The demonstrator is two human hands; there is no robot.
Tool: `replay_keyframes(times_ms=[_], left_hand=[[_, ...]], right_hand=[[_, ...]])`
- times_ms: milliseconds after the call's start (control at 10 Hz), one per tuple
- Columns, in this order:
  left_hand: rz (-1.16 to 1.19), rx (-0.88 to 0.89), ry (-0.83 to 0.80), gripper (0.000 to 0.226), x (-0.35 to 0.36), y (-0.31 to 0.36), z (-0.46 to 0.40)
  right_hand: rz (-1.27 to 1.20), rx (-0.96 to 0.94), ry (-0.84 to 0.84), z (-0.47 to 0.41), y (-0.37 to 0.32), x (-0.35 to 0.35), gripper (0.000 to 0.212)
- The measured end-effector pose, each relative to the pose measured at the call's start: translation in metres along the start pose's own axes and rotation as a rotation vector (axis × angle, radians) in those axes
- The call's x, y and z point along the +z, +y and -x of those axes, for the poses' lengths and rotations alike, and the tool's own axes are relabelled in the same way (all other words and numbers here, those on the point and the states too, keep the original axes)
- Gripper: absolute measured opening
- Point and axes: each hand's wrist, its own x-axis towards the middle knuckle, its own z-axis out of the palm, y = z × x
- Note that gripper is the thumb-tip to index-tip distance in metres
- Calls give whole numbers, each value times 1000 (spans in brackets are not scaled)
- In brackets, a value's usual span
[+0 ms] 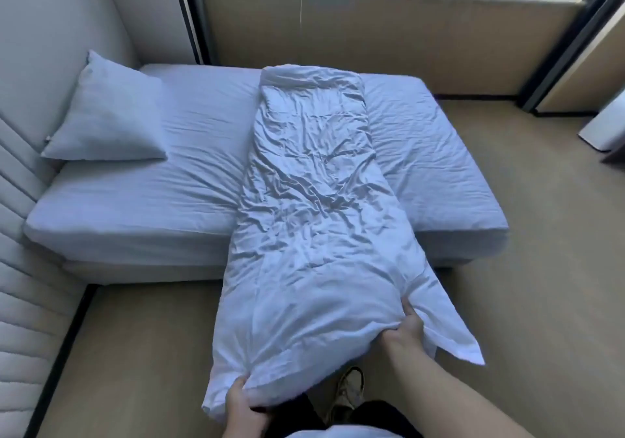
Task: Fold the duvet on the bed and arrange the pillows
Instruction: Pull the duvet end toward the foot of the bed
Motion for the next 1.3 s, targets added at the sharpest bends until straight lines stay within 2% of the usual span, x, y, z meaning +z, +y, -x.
replay_keyframes(times_ms=[100, 200, 300, 400, 500, 600, 700, 800, 900, 1000, 1100, 1200, 1300], left_hand=[[-4, -683, -680, 49, -4, -67, -37], [159, -778, -690, 54, 14, -73, -11], [459, -829, -689, 61, 40, -76, 15], [536, -631, -699, 48, 48, -62, 13], [491, -426, -788, 40, 55, -28, -12], [356, -294, -787, 36, 55, 3, -31], [119, -116, -796, 51, 62, 50, -52], [0, 12, -831, 59, 67, 69, -52], [-95, 99, -848, 56, 65, 65, -44], [-187, 137, -845, 46, 53, 48, -45], [-266, 156, -787, 35, 43, 39, -50], [-253, 172, -765, 34, 65, 58, -48], [-258, 241, -774, 52, 123, 107, -26]], right_hand=[[7, -105, 60, 25, 4, 57, 45], [29, -122, 129, 31, 2, 94, 39], [40, -91, 193, 31, -1, 120, 50], [65, -85, 183, 28, -9, 120, 50], [64, -34, 214, 13, -19, 99, 49], [24, 4, 221, -1, -23, 71, 51], [9, 22, 241, -15, -28, 37, 40], [13, -11, 274, -24, -32, 18, 35], [48, -82, 302, -69, -39, -25, 55], [81, -132, 321, -78, -41, -37, 66], [160, -170, 389, -39, -30, -8, 62], [168, -170, 390, -48, -21, -2, 44], [201, -236, 327, -123, -24, 7, 48]])
